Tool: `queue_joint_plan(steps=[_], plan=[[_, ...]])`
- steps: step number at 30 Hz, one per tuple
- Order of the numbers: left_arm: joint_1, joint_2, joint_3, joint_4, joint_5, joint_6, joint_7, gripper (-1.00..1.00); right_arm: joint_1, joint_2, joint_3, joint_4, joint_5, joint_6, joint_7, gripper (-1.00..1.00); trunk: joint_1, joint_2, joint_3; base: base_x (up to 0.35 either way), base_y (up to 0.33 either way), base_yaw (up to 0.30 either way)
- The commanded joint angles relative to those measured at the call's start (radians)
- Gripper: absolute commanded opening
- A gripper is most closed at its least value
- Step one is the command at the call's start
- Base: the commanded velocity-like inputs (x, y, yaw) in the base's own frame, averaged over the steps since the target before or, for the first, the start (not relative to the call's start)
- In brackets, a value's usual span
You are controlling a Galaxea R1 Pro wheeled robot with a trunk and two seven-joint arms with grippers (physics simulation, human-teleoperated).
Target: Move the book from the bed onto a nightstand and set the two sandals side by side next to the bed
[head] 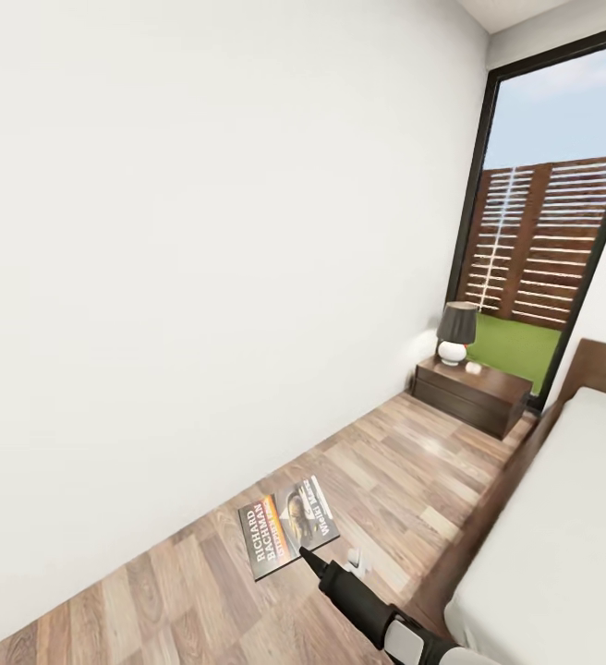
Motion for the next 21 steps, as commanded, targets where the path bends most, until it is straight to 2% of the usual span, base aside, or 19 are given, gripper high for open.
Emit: queue_joint_plan(steps=[1, 12, 21], plan=[[0.000, 0.000, 0.007, 0.001, -0.010, -0.004, 0.002, 1.00, 0.000, 0.000, 0.000, 0.001, -0.001, -0.007, 0.001, -1.00, 0.001, 0.000, 0.000, 0.214, 0.211, 0.000], [0.000, 0.000, 0.008, 0.001, -0.010, -0.004, 0.002, 1.00, 0.000, 0.000, 0.000, 0.001, -0.001, -0.007, 0.001, -1.00, 0.001, 0.000, 0.000, 0.227, 0.217, 0.000], [0.000, 0.000, 0.008, 0.001, -0.010, -0.004, 0.002, 1.00, 0.000, 0.001, 0.000, 0.001, -0.001, -0.007, 0.001, -1.00, 0.001, 0.000, 0.000, 0.287, 0.166, -0.020]])
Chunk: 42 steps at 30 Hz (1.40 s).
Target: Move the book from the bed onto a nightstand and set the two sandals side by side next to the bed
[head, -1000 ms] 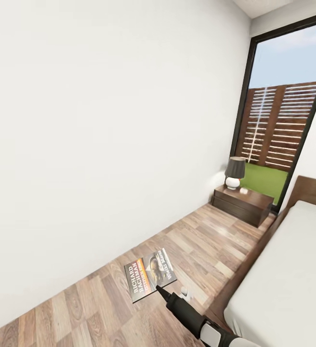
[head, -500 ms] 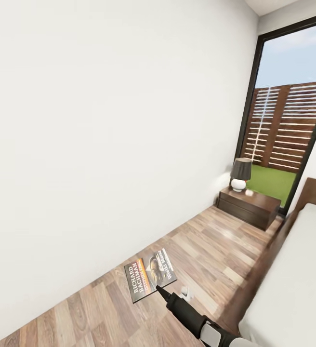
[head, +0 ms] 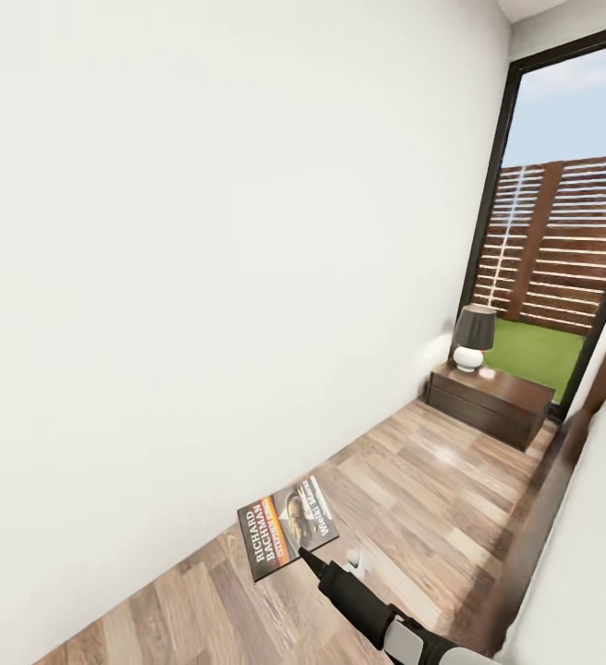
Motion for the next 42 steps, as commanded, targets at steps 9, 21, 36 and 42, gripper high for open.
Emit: queue_joint_plan(steps=[9, 21, 36, 42], plan=[[0.000, 0.000, 0.008, 0.001, -0.010, -0.004, 0.002, 1.00, 0.000, 0.000, -0.003, 0.001, -0.001, -0.008, 0.001, -1.00, 0.001, 0.000, -0.003, 0.317, 0.113, -0.189], [0.000, 0.000, 0.008, 0.001, -0.010, -0.004, 0.002, 1.00, 0.000, 0.000, -0.003, 0.001, -0.001, -0.008, 0.001, -1.00, 0.001, 0.000, -0.006, 0.322, 0.103, -0.078], [0.000, 0.000, 0.008, 0.001, -0.010, -0.004, 0.002, 1.00, 0.000, 0.000, -0.003, 0.001, -0.001, -0.008, 0.001, -1.00, 0.001, 0.000, -0.006, 0.322, 0.107, -0.191], [0.000, 0.000, 0.007, 0.001, -0.010, -0.004, 0.002, 1.00, 0.000, 0.000, -0.003, 0.001, -0.001, -0.008, 0.001, -1.00, 0.001, 0.000, -0.006, 0.322, 0.125, -0.262]])
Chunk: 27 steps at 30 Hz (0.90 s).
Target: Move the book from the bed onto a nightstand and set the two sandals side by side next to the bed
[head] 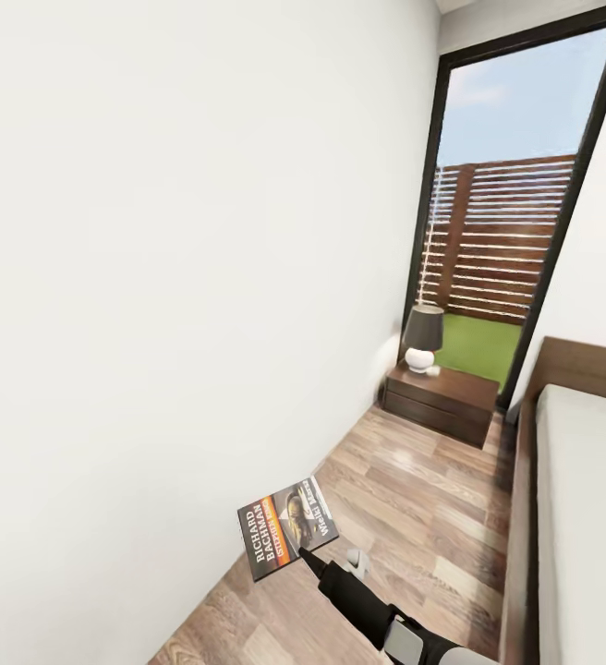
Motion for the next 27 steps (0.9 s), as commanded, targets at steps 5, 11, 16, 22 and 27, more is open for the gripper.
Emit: queue_joint_plan(steps=[5, 11, 16, 22, 27], plan=[[0.000, 0.000, 0.008, 0.000, -0.010, -0.004, 0.002, 1.00, 0.000, 0.000, -0.002, 0.001, -0.001, -0.007, 0.000, -1.00, 0.001, 0.000, 0.000, 0.321, 0.122, -0.265], [0.000, 0.000, 0.008, 0.000, -0.010, -0.004, 0.002, 1.00, 0.000, 0.000, -0.002, 0.001, -0.001, -0.007, 0.000, -1.00, 0.001, 0.000, 0.000, 0.316, 0.149, -0.266], [0.000, 0.000, 0.008, 0.000, -0.010, -0.004, 0.002, 1.00, 0.000, -0.001, -0.003, 0.001, -0.001, -0.007, 0.000, -1.00, 0.001, 0.000, 0.000, 0.257, 0.098, -0.266], [0.000, -0.001, 0.008, 0.000, -0.010, -0.005, 0.002, 1.00, 0.000, -0.001, -0.003, 0.001, -0.001, -0.007, 0.000, -1.00, 0.001, 0.000, 0.000, 0.102, 0.025, -0.255], [-0.001, -0.001, 0.008, 0.000, -0.010, -0.005, 0.002, 1.00, 0.000, -0.001, -0.003, 0.001, -0.001, -0.007, 0.000, -1.00, 0.001, 0.000, 0.000, 0.025, 0.006, -0.100]])
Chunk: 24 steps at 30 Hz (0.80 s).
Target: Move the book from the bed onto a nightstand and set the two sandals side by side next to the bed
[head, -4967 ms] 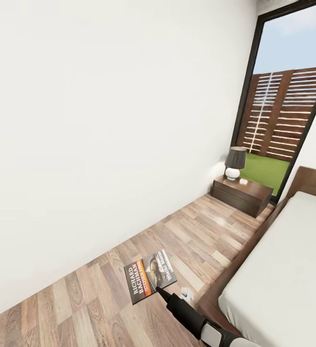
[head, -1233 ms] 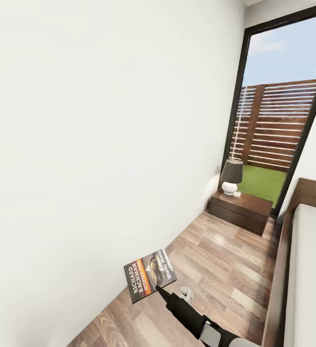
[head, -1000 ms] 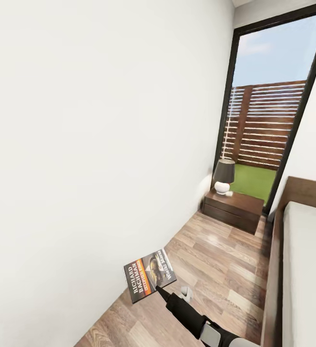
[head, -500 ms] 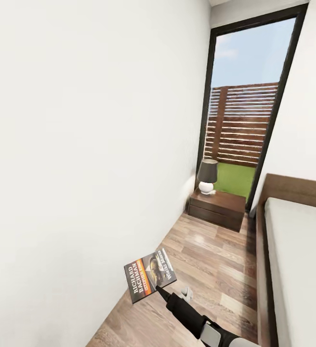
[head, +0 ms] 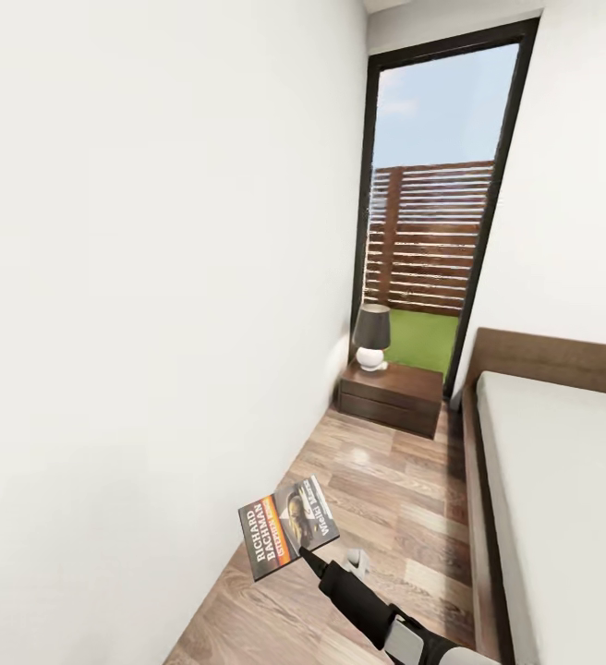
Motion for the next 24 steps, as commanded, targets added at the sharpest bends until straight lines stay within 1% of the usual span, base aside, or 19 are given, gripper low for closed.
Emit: queue_joint_plan(steps=[1, 12, 18, 24], plan=[[0.000, 0.000, 0.007, 0.000, -0.010, -0.004, 0.002, 1.00, 0.000, 0.000, 0.001, 0.001, -0.001, -0.007, 0.001, -1.00, 0.000, 0.000, 0.000, 0.011, 0.003, -0.045], [-0.006, 0.001, 0.007, -0.001, -0.009, -0.003, 0.002, 1.00, 0.000, 0.000, 0.001, 0.001, -0.001, -0.007, 0.001, -1.00, 0.000, 0.000, 0.000, 0.003, 0.001, -0.031], [-0.006, 0.001, 0.007, -0.001, -0.010, -0.003, 0.001, 1.00, 0.000, 0.000, 0.001, 0.001, 0.000, -0.007, 0.001, -1.00, 0.000, 0.000, 0.000, 0.009, 0.007, -0.142], [-0.006, 0.001, 0.007, -0.001, -0.011, -0.002, 0.001, 1.00, 0.000, 0.000, 0.001, 0.001, 0.000, -0.007, 0.001, -1.00, 0.000, 0.000, 0.000, 0.146, 0.099, -0.157]])
